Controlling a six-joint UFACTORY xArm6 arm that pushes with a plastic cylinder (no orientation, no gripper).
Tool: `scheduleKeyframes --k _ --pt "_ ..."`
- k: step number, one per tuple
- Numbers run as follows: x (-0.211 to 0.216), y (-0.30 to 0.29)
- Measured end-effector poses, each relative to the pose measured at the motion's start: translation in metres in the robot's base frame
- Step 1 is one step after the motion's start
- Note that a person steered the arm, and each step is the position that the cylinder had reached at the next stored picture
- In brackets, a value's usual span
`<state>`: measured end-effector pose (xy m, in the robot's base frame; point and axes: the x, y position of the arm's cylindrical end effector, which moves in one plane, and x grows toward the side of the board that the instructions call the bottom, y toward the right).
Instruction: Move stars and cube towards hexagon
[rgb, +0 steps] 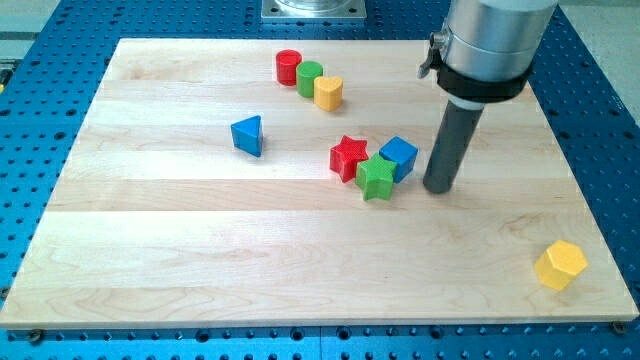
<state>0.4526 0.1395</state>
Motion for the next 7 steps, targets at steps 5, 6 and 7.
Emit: scheduleKeyframes --k 5,6,7 --pt "0.005 -0.071" --pt "0.036 -0.042" --pt "0.045 -0.02"
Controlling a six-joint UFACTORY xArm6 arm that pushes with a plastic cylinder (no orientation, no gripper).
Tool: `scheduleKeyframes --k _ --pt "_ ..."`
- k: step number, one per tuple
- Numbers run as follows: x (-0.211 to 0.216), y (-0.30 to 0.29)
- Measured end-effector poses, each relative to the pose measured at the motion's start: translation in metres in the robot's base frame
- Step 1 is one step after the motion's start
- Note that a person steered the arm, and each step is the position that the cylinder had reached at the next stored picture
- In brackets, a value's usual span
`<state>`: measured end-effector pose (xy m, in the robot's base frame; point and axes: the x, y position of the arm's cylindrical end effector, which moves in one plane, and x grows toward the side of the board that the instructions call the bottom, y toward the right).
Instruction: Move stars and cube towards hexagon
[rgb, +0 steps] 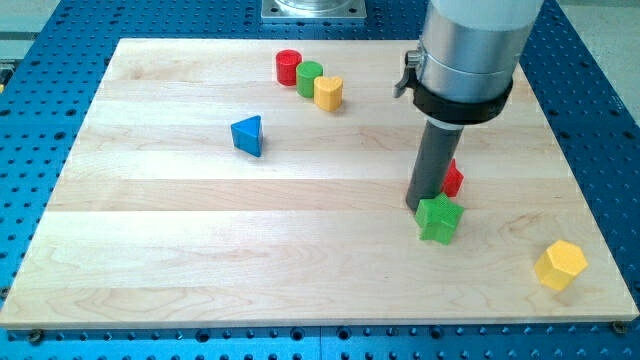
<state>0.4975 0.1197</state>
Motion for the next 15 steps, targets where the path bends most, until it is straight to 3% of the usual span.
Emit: scheduleKeyframes --k 1,2,3,4,5,6,7,8,9,10,11,12,13,14,15 --pt "0.03 0.028" --pt "0.025 -0.005" --pt "0.058 -0.014" --pt "0.06 0.032" --pt "0.058 0.027" --pt "0.038 -0.035" --pt "-0.037 -0.039" --pt "-0.049 0.01" --pt "-0.01 0.065" --pt "-0.002 0.087" --pt "-0.027 0.05" --pt "-0.066 -0.047" --pt "-0.127 0.013" --pt "-0.094 0.057" --pt "-0.043 0.056"
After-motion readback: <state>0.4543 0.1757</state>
